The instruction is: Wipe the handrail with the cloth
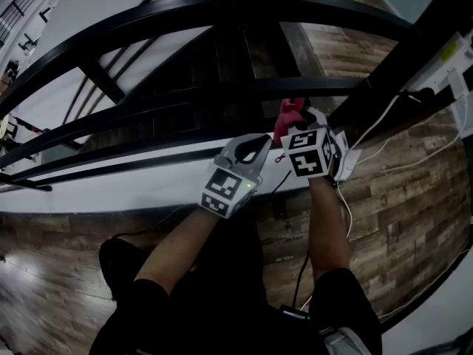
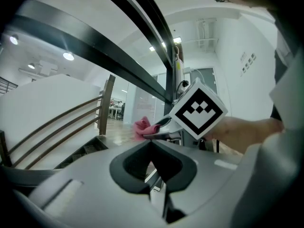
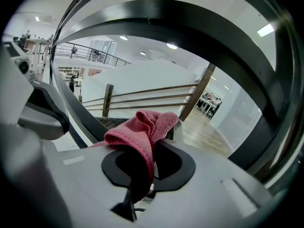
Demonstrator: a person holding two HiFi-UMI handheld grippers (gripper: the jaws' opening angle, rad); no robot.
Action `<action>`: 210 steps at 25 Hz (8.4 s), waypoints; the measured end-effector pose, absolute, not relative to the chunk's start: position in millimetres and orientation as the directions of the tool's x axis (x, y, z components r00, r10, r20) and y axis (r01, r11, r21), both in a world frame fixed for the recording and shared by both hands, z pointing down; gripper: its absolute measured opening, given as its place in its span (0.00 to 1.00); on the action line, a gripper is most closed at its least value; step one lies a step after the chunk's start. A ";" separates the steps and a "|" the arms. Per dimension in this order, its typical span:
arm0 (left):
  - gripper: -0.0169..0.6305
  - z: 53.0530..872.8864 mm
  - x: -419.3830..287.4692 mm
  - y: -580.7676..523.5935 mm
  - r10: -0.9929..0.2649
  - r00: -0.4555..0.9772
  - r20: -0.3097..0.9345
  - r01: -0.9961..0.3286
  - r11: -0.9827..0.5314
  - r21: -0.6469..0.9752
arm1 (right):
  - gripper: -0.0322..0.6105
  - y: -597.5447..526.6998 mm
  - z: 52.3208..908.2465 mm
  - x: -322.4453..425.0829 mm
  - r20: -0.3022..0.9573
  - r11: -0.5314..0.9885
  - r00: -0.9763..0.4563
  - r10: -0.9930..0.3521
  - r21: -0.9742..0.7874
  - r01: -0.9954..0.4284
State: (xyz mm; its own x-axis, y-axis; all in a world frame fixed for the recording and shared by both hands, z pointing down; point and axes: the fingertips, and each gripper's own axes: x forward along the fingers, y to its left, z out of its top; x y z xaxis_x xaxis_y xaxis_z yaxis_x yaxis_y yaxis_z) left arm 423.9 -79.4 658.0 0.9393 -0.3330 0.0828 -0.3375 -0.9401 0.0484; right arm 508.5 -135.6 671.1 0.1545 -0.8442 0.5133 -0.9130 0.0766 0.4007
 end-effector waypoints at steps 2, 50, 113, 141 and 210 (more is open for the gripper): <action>0.03 659.7 426.2 -77.4 -0.323 0.942 0.093 -0.328 -0.944 0.045 | 0.13 -133.9 670.2 514.3 0.510 0.057 0.159 -0.845 0.384 -0.922; 0.03 668.3 385.8 -72.3 -0.309 0.942 0.127 -0.317 -0.947 0.044 | 0.13 -51.7 704.7 596.7 0.405 -0.407 0.425 -0.810 0.135 -0.904; 0.03 707.0 -100.2 -191.7 -0.950 0.295 0.104 -0.936 -0.266 0.232 | 0.13 -271.7 716.9 -74.0 0.647 0.781 -0.472 -0.599 0.341 -0.523; 0.03 710.3 -4.3 -191.0 -0.887 0.439 0.147 -0.888 -0.402 0.225 | 0.13 -254.6 721.9 36.8 0.688 0.725 -0.356 -0.633 0.366 -0.584; 0.03 657.9 319.3 -142.9 -0.733 0.618 0.285 -0.753 -0.656 -0.054 | 0.13 -181.7 720.1 408.8 0.736 0.728 -0.239 -0.633 0.462 -0.506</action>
